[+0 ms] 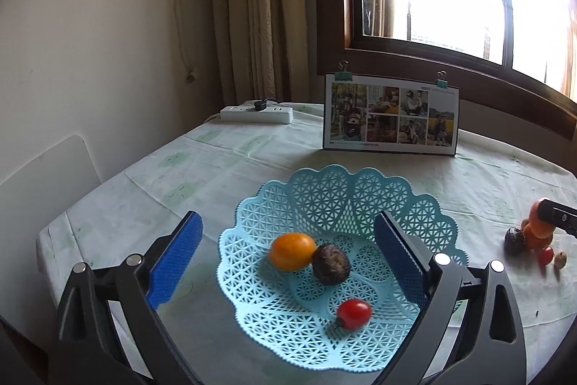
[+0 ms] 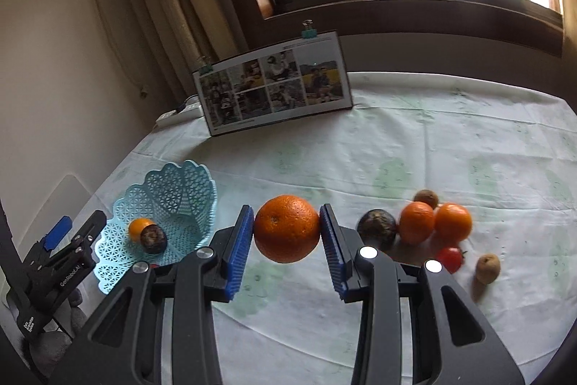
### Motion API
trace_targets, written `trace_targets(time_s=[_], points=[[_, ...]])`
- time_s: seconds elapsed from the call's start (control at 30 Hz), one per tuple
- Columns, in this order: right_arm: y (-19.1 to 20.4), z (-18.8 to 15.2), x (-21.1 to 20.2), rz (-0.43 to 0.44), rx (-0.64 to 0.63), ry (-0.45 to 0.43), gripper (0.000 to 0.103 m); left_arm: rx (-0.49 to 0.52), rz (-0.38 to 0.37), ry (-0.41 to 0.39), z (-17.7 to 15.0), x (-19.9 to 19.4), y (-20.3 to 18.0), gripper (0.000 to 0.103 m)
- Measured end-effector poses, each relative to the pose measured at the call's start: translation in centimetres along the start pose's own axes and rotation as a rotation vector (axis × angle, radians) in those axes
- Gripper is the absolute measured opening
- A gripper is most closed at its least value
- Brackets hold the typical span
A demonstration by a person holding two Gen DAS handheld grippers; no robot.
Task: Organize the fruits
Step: 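Lower the round orange into the blue basket and open the right tool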
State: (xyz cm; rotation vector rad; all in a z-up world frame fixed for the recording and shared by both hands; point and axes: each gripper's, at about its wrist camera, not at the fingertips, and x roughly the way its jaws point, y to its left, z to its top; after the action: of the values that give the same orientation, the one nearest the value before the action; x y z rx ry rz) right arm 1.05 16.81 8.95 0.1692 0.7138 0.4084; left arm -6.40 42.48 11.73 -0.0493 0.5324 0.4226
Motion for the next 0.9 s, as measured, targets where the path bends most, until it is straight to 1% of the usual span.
trace_targets(time_s=[0.2, 0.4, 0.6, 0.63, 0.7, 0.9], points=[[5.0, -0.1, 1.9, 0.087, -0.072, 0.036, 0.038, -0.018, 0.02, 0.003, -0.4, -0.1, 1.7, 0.097], [8.7, -0.5, 3.8, 0.138, -0.126, 0.082, 0.038, -0.039, 0.029, 0.009, -0.6, 0.0, 2.9, 0.099], [10.2, -0.6, 4.9, 0.171, -0.145, 0.099, 0.04, -0.054, 0.031, 0.014, -0.6, 0.1, 3.5, 0.1], [10.3, -0.6, 4.9, 0.174, -0.145, 0.093, 0.045, -0.054, 0.029, 0.014, -0.6, 0.2, 3.6, 0.1], [10.2, -0.6, 4.8, 0.175, -0.143, 0.083, 0.052, -0.055, 0.028, 0.016, -0.5, 0.2, 3.6, 0.1], [8.7, -0.5, 4.3, 0.146, -0.118, 0.071, 0.052, -0.05, 0.019, 0.013, -0.4, 0.2, 3.0, 0.1]])
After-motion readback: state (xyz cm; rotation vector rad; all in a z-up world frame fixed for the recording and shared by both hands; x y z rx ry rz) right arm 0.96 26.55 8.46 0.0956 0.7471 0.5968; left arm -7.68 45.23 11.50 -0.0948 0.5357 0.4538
